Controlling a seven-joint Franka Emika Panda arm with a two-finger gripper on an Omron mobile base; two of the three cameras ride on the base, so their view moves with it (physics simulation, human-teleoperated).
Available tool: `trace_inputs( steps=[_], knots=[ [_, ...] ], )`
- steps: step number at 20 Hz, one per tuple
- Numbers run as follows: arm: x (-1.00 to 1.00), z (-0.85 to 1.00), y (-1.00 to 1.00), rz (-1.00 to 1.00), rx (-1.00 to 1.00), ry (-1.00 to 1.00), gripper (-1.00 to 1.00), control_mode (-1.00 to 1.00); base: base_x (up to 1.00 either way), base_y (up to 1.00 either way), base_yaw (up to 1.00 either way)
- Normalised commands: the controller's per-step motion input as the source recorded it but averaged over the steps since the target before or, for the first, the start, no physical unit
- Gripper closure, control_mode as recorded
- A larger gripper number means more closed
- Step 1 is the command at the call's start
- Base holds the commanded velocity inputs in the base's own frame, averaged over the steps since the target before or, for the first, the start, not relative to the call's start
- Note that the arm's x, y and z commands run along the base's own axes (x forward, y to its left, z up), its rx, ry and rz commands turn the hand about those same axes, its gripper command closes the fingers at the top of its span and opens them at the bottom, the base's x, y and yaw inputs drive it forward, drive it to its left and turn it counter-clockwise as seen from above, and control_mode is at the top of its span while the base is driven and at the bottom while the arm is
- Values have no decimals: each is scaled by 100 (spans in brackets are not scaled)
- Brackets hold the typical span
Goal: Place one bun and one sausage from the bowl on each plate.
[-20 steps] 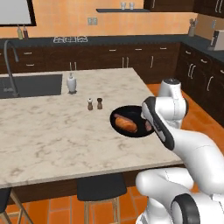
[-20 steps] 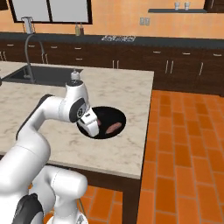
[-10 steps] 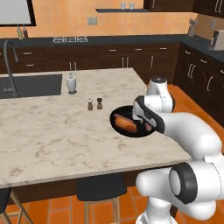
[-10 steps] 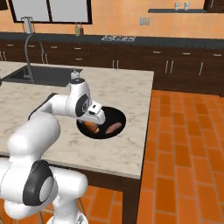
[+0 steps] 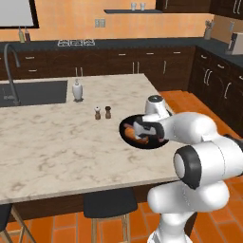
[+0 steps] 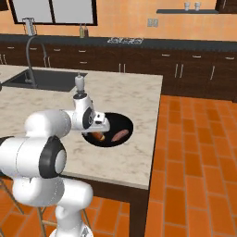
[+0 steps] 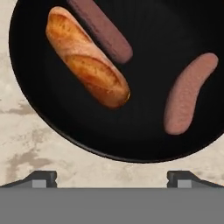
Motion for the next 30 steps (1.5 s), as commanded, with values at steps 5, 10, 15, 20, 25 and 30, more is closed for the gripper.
trace_inputs(
  steps=[5, 10, 15, 20, 25, 30],
  knots=[
    [78, -27, 0, 8, -2, 7, -100, -100, 0, 0, 0],
    [46, -32, 0, 8, -4, 7, -100, -100, 0, 0, 0],
    [39, -36, 7, 7, -4, 4, -100, -100, 0, 0, 0],
    [8, -46, 0, 10, -4, 1, 100, -100, 0, 0, 0],
    [0, -18, -2, 6, -3, 1, 100, -100, 0, 0, 0],
    [-15, 63, -14, 5, 0, -3, 100, -100, 0, 0, 0]
  ],
)
